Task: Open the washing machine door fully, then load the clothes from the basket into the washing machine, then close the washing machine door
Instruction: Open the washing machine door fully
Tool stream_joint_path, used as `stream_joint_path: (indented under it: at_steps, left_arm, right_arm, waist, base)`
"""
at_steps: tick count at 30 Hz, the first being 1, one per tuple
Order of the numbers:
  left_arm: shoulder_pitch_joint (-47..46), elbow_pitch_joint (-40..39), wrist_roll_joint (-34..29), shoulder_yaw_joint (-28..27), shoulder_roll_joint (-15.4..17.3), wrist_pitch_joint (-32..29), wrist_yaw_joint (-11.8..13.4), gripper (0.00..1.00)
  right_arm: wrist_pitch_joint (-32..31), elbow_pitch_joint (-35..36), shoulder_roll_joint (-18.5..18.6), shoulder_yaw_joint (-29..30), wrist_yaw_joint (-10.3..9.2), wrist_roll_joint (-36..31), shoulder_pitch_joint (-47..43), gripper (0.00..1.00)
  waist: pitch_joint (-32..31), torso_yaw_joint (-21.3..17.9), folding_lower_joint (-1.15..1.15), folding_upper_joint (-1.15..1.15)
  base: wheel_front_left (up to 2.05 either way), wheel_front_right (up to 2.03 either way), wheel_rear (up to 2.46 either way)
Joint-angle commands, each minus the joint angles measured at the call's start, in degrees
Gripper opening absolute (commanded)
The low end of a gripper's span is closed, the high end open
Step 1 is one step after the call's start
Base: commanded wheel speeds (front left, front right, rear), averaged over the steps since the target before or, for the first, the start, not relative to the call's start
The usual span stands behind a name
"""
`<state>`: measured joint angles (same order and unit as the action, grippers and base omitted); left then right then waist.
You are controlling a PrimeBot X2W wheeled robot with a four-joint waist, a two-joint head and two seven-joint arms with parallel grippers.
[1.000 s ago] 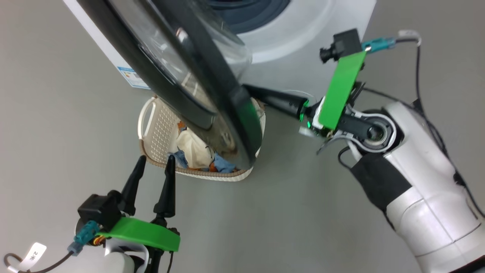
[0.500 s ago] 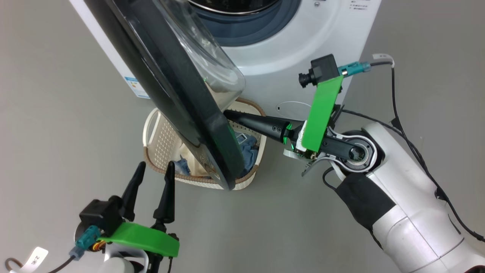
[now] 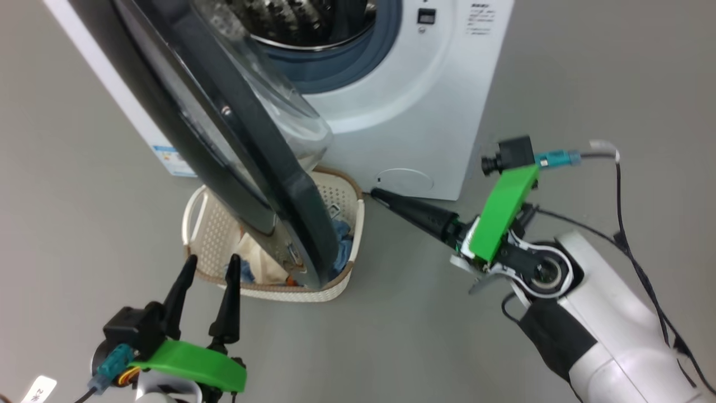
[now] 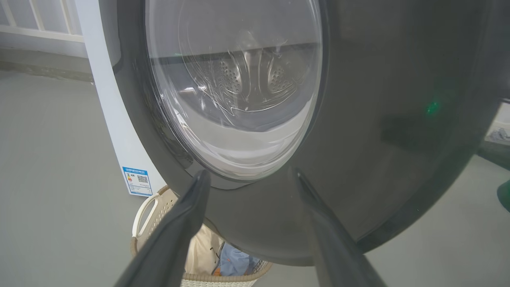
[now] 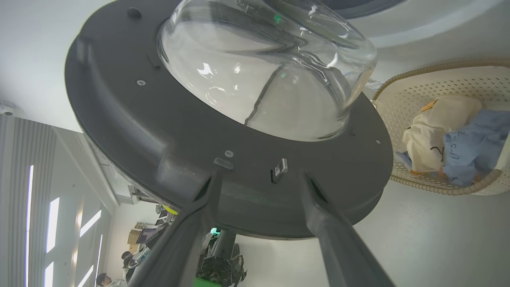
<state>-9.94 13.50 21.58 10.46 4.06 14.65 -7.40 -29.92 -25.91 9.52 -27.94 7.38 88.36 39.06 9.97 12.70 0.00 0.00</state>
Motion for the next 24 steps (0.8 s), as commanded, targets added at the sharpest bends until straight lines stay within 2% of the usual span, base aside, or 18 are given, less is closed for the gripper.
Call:
stream_joint_path:
  at_steps: [1, 16, 24]
  left_arm:
    - [-0.1, -1.1, 0.2, -2.2, 1.4, 0.3, -0.1, 1.0]
    - [3.3, -1.8, 0.2, -5.4, 2.5, 0.3, -0.1, 1.0]
    - [4.2, -1.8, 0.0, -6.7, 2.4, 0.3, -0.1, 1.0]
  right_arm:
    - [0.7, 1.5, -0.6, -0.3, 0.11, -0.7, -0.8, 1.0]
    - [8.8, 0.5, 6.2, -0.8, 0.11, -2.5, -10.2, 1.0]
    - [14.2, -0.7, 10.3, -0.1, 0.11, -3.3, -14.1, 1.0]
  waist:
    - [-1.3, -1.5, 0.0, 0.0]
    - [-3.5, -7.5, 0.0, 0.0]
    - [-4.5, -8.9, 0.0, 0.0]
  base:
    - [0.0, 0.0, 0.0]
    - [0.0, 0.0, 0.0]
    - [0.0, 0.0, 0.0]
